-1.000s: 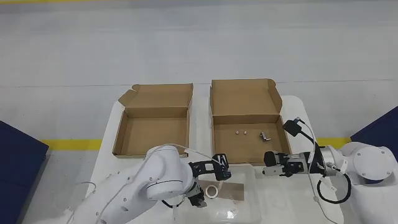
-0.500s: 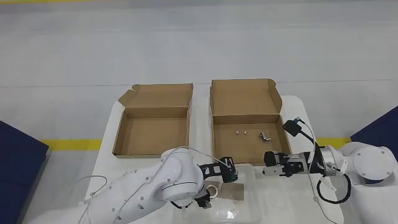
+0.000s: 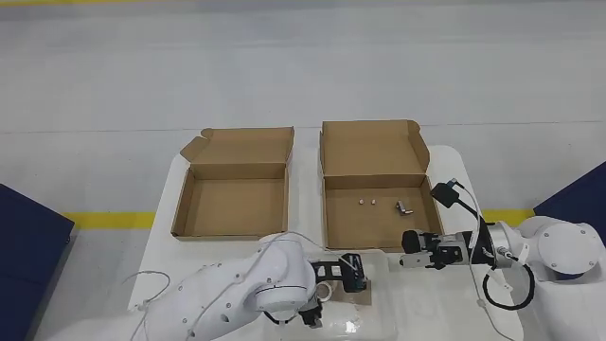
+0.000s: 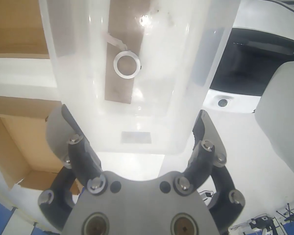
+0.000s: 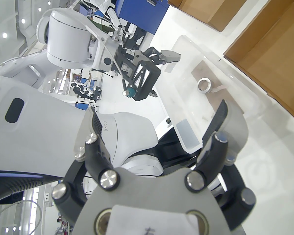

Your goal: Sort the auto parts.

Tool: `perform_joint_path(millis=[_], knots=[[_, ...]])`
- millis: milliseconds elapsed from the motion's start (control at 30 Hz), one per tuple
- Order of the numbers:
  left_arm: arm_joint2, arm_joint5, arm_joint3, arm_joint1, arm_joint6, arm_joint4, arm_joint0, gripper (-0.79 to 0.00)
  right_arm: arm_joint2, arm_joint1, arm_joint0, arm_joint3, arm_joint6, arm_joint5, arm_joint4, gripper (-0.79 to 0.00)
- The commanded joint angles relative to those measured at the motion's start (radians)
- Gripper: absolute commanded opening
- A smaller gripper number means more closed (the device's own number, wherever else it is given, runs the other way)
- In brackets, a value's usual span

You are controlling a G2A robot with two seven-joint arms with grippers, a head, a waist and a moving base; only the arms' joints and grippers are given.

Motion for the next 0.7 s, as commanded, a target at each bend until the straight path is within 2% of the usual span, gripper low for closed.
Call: perform_joint_path(millis=[0, 133, 433, 633, 667], knots=[[0.015, -0.006, 0.031, -0.013, 0.007, -0.019, -0.010, 0.000, 0.000, 0.000, 0.000, 0.000, 0.000, 0.000, 0.000, 0.000], [0.031, 0.022, 0.066, -0.036, 0.003, -0.024, -0.035, 0.000, 0.000, 0.000, 0.000, 0.000, 0.000, 0.000, 0.000, 0.000], [0.047, 0.004, 0.079, -0.038, 0.022, -0.007, -0.020, 0.000, 0.000, 0.000, 0.000, 0.000, 0.000, 0.000, 0.000, 0.000], [0.078, -0.019, 0.150, -0.069, 0.050, -0.019, -0.036, 0.000, 0.000, 0.000, 0.000, 0.000, 0.000, 0.000, 0.000, 0.000], [0.084, -0.018, 0.163, -0.076, 0.052, -0.021, -0.040, -0.018, 0.000, 0.000, 0.000, 0.000, 0.000, 0.000, 0.000, 0.000]])
